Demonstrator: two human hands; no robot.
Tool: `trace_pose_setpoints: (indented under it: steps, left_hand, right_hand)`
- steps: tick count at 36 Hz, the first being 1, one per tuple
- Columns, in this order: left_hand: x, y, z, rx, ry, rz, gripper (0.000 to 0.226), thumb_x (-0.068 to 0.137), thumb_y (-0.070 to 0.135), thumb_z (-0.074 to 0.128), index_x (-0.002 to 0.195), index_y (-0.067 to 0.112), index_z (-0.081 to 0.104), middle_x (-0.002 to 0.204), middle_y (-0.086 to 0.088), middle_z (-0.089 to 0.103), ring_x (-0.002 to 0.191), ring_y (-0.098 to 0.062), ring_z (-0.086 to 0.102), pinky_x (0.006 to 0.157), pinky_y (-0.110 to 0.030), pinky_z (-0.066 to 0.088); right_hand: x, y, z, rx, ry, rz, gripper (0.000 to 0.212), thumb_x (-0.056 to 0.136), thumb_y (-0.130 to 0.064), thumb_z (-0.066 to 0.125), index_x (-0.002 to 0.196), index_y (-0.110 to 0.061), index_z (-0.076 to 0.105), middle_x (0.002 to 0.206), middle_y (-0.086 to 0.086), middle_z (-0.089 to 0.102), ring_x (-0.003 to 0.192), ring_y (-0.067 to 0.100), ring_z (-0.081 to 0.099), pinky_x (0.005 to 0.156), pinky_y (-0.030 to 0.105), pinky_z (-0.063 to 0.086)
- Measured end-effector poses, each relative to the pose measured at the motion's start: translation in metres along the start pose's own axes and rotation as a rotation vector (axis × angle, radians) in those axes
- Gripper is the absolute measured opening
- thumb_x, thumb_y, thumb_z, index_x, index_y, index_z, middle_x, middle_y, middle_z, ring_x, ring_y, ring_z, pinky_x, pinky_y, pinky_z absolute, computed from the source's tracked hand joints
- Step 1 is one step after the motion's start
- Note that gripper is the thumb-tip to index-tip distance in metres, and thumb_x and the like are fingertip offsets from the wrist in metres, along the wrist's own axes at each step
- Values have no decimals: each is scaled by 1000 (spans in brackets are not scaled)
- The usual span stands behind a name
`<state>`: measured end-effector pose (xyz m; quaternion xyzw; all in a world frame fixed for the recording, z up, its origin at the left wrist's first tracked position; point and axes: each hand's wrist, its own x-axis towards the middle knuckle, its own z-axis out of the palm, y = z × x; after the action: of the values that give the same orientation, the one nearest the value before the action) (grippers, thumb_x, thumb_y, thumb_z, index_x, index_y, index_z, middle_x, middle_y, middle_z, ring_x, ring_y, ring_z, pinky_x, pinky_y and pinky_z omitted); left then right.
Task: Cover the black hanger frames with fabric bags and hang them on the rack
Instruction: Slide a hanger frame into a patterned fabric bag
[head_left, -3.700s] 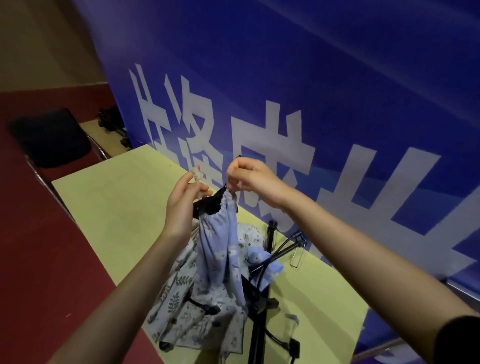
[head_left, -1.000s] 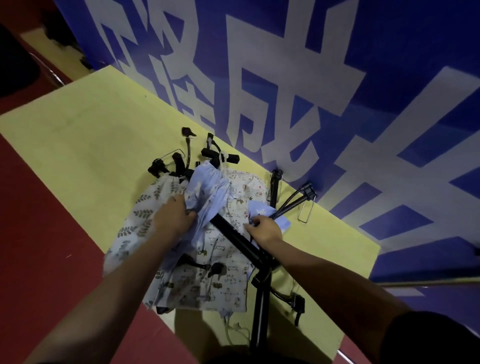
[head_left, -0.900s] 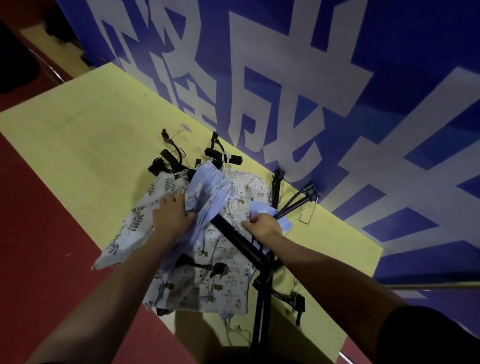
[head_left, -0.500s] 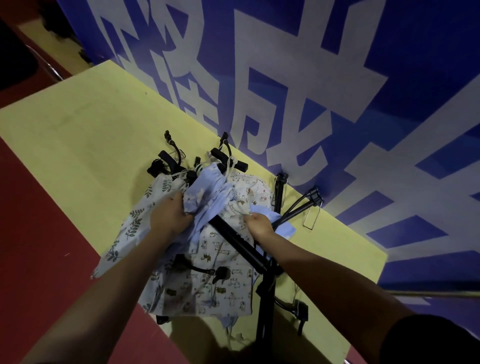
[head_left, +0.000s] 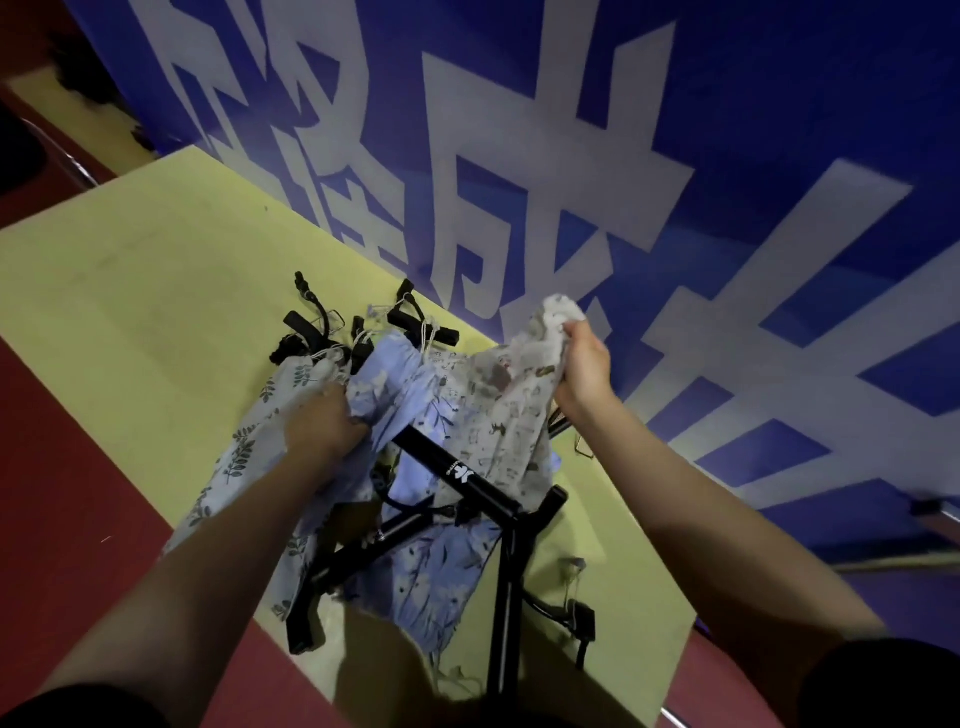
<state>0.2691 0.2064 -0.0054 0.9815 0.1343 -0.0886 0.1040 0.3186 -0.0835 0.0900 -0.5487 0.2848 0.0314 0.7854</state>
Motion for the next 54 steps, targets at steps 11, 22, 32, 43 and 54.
trace_pose_setpoints:
  steps: [11, 22, 32, 43, 54]
  left_hand:
    - [-5, 10, -4, 39, -133, -25, 68, 87, 55, 56, 130, 5, 42, 122, -22, 53, 103, -38, 57, 76, -41, 52]
    - [-60, 69, -49, -612, 40, 130, 37, 101, 25, 45, 132, 8, 55, 132, -15, 56, 117, -28, 54, 95, -36, 42]
    - [-104, 132, -74, -1604, -414, -145, 79, 87, 74, 32, 127, 13, 61, 119, -15, 67, 111, -32, 63, 101, -50, 46]
    - [-142, 182, -113, -1770, -812, 33, 63, 89, 58, 53, 130, 11, 60, 130, -16, 61, 124, -34, 55, 111, -52, 34]
    - [-181, 203, -107, -1288, -91, 376, 25, 95, 6, 49, 101, 13, 72, 87, 0, 70, 73, -5, 65, 58, -15, 47]
  right_hand:
    - [-35, -62, 14, 168, -195, -80, 17, 94, -17, 51, 102, -7, 62, 86, 10, 66, 74, 20, 64, 75, 37, 53]
    - [-77, -111, 21, -261, -369, -288, 18, 100, -32, 48, 92, -23, 62, 94, 2, 71, 92, 19, 67, 86, 36, 53]
    - [-121, -126, -10, 5, -593, -279, 22, 103, -24, 43, 116, -12, 56, 128, 19, 61, 115, 28, 61, 102, 42, 48]
    - [-119, -71, -98, -348, -417, -263, 16, 92, -3, 51, 92, -12, 65, 94, 9, 70, 86, 25, 66, 82, 40, 52]
    - [-126, -47, -162, -149, -556, 171, 68, 96, -62, 26, 113, -11, 67, 112, 10, 71, 106, 26, 65, 91, 42, 49]
